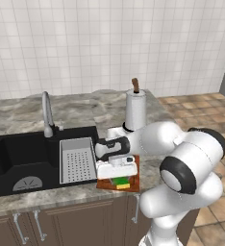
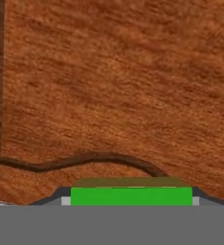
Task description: Pick up the sponge from the counter and clean the cutting board by briefly scrubbing or pressing down on the cutting board. Once finished, release the sponge.
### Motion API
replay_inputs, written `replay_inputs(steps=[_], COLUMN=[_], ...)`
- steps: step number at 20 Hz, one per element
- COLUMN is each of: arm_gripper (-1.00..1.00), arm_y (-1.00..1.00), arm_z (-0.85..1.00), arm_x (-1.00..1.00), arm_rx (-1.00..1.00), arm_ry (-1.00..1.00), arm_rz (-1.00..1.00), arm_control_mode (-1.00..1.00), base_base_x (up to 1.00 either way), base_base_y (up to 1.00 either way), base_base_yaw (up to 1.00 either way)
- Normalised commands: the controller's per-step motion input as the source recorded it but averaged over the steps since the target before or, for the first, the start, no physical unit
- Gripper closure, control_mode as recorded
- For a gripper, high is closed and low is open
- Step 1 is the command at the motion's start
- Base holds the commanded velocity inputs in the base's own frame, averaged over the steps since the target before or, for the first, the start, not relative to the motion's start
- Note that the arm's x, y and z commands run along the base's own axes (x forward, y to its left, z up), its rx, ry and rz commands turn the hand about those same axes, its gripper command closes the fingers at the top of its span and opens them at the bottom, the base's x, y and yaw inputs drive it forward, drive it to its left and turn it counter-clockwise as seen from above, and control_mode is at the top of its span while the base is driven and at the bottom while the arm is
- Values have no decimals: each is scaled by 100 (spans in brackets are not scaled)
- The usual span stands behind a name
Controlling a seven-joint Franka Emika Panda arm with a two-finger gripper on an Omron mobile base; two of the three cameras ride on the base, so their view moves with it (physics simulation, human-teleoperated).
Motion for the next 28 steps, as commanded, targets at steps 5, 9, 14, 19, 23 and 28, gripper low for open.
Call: replay_inputs(steps=[5, 9, 14, 19, 23, 28], arm_gripper=[100, 100, 100, 100, 100, 100], arm_y=[28, 45, 51, 36, 0, -47], arm_z=[0, 0, 0, -5, -21, -46], arm_x=[18, 0, 3, 8, 33, 24], arm_rx=[0, 0, 0, 0, 0, 0], arm_ry=[0, 0, 0, 0, 0, 4], arm_rz=[-6, -5, -4, -4, -3, -1], arm_control_mode=[-100, -100, -100, -100, -100, -100], base_base_x=[0, 0, 0, 0, 0, 0], base_base_y=[0, 0, 0, 0, 0, 0], base_base_yaw=[0, 0, 0, 0, 0, 0])
